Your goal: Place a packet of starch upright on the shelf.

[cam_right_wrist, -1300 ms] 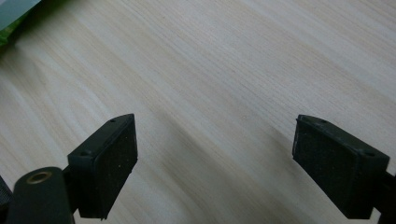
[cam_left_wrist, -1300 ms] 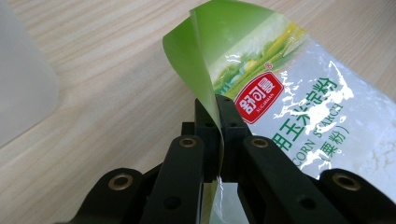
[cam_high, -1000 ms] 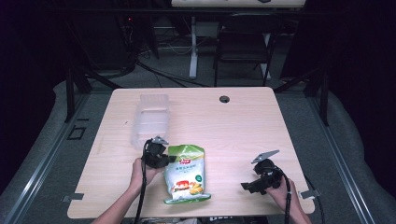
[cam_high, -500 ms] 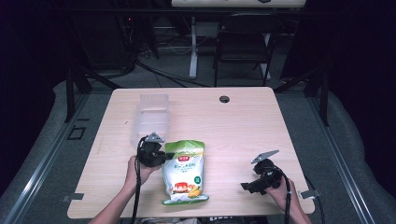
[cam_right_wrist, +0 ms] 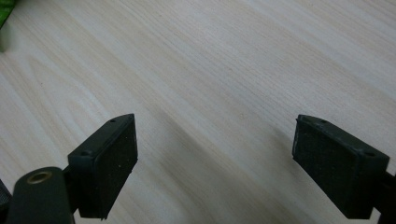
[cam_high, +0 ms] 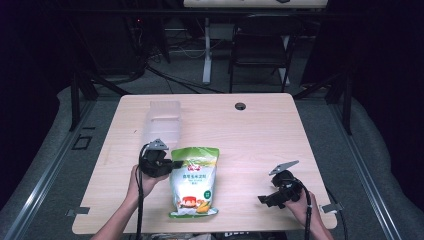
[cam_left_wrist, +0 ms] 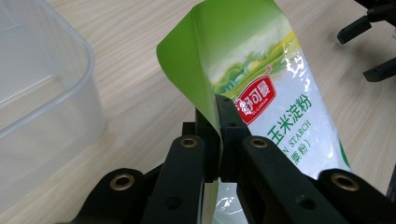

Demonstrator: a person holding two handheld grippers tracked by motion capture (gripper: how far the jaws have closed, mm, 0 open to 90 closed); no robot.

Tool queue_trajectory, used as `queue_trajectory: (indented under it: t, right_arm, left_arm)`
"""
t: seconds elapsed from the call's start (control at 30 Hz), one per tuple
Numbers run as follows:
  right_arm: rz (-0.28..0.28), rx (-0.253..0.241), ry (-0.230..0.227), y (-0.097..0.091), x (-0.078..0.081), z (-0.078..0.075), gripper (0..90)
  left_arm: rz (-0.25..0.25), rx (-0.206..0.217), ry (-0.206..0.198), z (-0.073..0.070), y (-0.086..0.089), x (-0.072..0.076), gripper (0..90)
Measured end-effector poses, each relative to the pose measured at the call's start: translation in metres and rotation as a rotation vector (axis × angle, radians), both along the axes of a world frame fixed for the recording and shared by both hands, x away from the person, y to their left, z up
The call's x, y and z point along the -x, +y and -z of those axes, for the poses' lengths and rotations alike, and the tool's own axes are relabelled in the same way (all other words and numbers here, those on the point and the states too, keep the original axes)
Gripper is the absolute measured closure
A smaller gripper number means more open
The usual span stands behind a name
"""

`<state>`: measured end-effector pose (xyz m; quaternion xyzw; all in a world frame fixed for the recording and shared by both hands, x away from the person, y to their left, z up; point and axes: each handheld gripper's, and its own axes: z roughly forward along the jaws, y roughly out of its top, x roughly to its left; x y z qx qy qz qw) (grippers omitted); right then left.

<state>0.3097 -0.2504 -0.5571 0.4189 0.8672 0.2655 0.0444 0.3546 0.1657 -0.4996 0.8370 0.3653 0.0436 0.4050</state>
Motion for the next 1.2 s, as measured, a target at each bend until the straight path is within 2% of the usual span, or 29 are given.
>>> queue_trajectory:
  t: [0.1, 0.13, 0.27, 0.4, 0.5, 0.57, 0.67, 0.77, 0.9, 0.97, 1.2]
  right_arm:
    - [0.003, 0.002, -0.003, 0.0, 0.0, 0.0, 13.5]
    - [0.001, 0.002, -0.001, 0.0, 0.0, 0.0, 13.6]
    - [0.002, -0.001, 0.001, 0.0, 0.0, 0.0, 13.6]
    - [-0.001, 0.009, -0.002, -0.001, 0.0, -0.001, 13.5]
    - [-0.005, 0.014, -0.001, -0.001, 0.0, -0.001, 13.6]
    - [-0.003, 0.016, -0.001, 0.0, 0.001, -0.001, 13.6]
    - [-0.004, 0.022, -0.001, 0.0, 0.001, -0.001, 13.5]
    - [-0.002, 0.021, -0.002, 0.0, 0.001, -0.001, 13.6]
    - [0.0, 0.022, -0.002, 0.0, 0.001, -0.001, 13.6]
    - [0.0, 0.023, -0.001, 0.0, 0.001, -0.001, 13.5]
    - [0.001, 0.016, -0.002, 0.0, 0.001, -0.001, 13.5]
  left_arm:
    - [0.01, 0.014, 0.008, -0.002, 0.002, 0.0, 89.9]
    - [0.015, 0.03, 0.016, -0.004, 0.003, 0.002, 90.0]
    - [0.033, 0.031, 0.005, -0.01, 0.002, 0.005, 90.0]
    - [0.054, 0.063, 0.013, -0.018, 0.0, 0.009, 90.0]
    - [0.093, 0.071, 0.001, -0.028, -0.003, 0.014, 90.0]
    - [0.101, 0.088, 0.002, -0.03, -0.004, 0.015, 90.0]
    - [0.112, 0.089, -0.009, -0.034, -0.005, 0.016, 90.0]
    - [0.13, 0.111, -0.023, -0.043, -0.005, 0.019, 90.0]
    - [0.153, 0.114, -0.038, -0.051, -0.006, 0.02, 90.0]
    - [0.174, 0.113, -0.063, -0.058, -0.009, 0.023, 90.0]
    - [0.233, 0.048, -0.136, -0.073, -0.019, 0.026, 90.0]
